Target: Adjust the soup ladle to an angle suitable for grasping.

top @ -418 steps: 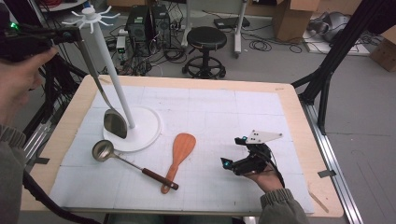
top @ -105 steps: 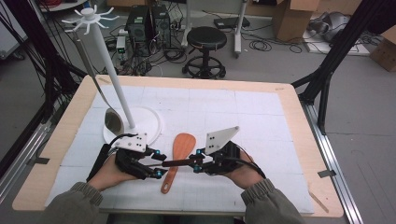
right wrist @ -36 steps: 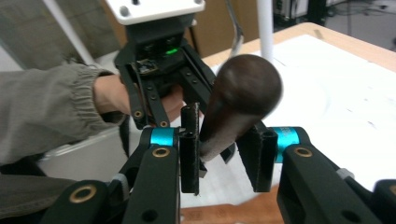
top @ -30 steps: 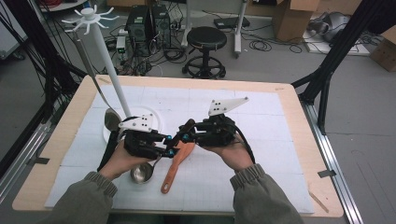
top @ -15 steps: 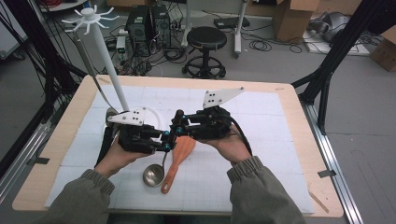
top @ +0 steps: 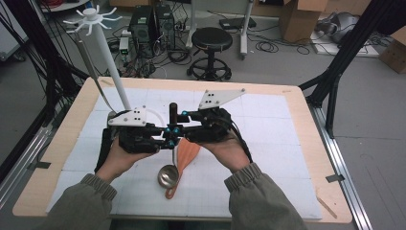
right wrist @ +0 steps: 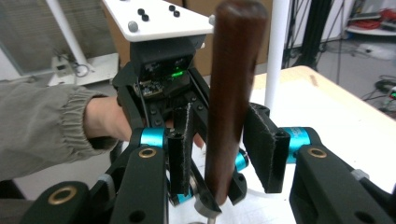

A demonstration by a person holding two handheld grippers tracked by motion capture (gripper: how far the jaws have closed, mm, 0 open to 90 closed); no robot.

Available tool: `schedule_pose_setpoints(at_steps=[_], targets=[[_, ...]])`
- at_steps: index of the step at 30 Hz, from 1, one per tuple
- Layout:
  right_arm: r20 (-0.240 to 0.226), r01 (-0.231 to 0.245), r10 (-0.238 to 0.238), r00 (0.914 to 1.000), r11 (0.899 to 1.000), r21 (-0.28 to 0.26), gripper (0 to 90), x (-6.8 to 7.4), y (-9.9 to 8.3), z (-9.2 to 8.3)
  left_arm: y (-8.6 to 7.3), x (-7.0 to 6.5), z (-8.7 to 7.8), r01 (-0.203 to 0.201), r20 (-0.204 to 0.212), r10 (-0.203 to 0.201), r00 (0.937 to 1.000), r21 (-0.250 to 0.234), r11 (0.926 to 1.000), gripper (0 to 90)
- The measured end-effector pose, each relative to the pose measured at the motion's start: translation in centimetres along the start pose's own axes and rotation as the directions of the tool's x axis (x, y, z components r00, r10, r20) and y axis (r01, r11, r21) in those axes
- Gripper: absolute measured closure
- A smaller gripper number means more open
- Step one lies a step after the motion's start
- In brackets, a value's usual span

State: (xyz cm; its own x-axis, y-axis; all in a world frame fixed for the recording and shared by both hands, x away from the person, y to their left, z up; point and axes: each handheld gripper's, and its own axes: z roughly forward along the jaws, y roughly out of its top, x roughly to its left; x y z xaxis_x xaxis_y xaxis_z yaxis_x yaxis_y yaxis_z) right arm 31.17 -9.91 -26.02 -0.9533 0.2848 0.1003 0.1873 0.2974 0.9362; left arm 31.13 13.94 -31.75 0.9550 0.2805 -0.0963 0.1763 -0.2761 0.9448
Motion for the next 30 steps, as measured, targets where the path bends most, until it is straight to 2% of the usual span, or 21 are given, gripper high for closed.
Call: schedule_pose_setpoints(at_steps=[3,5,8,10,12,17,19,22,23,27,29,30], targets=[[0.028,0.015,-0.015,0.9995,1.000,0.005,64.2,0.4,0.5,0.3,0.3,-0.3,0.1,-0.010,-0.008,0.010,0.9999,0.009,0.9999,73.8],[0.044,0.027,-0.027,0.9987,1.000,0.006,70.2,0.4,0.7,0.3,0.5,-0.4,0.1,-0.015,-0.008,0.015,0.9999,0.005,0.9999,73.8],[0.019,0.008,-0.008,0.9998,1.000,-0.013,72.3,0.3,0.7,0.1,0.5,-0.3,0.0,-0.016,0.009,0.016,0.9998,-0.003,0.9999,73.7],[-0.007,0.001,-0.002,1.0000,1.000,-0.022,72.7,0.1,0.8,0.0,0.5,-0.1,0.0,0.018,0.047,-0.017,0.9988,-0.019,0.9997,72.8],[-0.044,0.003,-0.004,0.9990,0.999,-0.039,72.8,0.0,0.8,0.0,0.5,0.1,-0.1,0.041,0.087,-0.038,0.9955,-0.035,0.9986,71.6],[-0.127,0.007,-0.015,0.9917,0.998,-0.059,73.0,-0.5,0.9,-0.2,0.6,0.6,-0.3,0.070,0.142,-0.061,0.9879,-0.055,0.9961,63.8],[-0.149,0.011,-0.020,0.9886,0.998,-0.064,73.0,-0.7,0.9,-0.4,0.6,0.7,-0.4,0.081,0.169,-0.069,0.9832,-0.064,0.9947,63.8],[-0.164,0.014,-0.024,0.9861,0.998,-0.062,73.0,-0.7,0.9,-0.4,0.8,0.7,-0.3,0.076,0.187,-0.063,0.9803,-0.062,0.9952,66.5],[-0.163,0.017,-0.027,0.9862,0.998,-0.061,72.9,-0.7,0.9,-0.4,0.8,0.6,-0.2,0.074,0.189,-0.060,0.9802,-0.066,0.9951,69.3],[-0.149,0.017,-0.026,0.9886,0.998,-0.063,72.4,-0.7,0.9,-0.5,1.0,0.0,-0.2,0.036,0.132,-0.026,0.9908,-0.078,0.9963,72.7],[-0.117,0.000,-0.008,0.9931,0.998,-0.068,70.9,-0.7,0.9,-0.6,1.3,-0.3,-0.1,0.031,0.095,-0.024,0.9952,-0.075,0.9967,73.5],[-0.097,0.013,-0.020,0.9951,0.997,-0.072,69.6,-0.7,0.9,-0.6,1.4,-0.3,-0.1,0.029,0.080,-0.023,0.9965,-0.074,0.9968,73.6]])
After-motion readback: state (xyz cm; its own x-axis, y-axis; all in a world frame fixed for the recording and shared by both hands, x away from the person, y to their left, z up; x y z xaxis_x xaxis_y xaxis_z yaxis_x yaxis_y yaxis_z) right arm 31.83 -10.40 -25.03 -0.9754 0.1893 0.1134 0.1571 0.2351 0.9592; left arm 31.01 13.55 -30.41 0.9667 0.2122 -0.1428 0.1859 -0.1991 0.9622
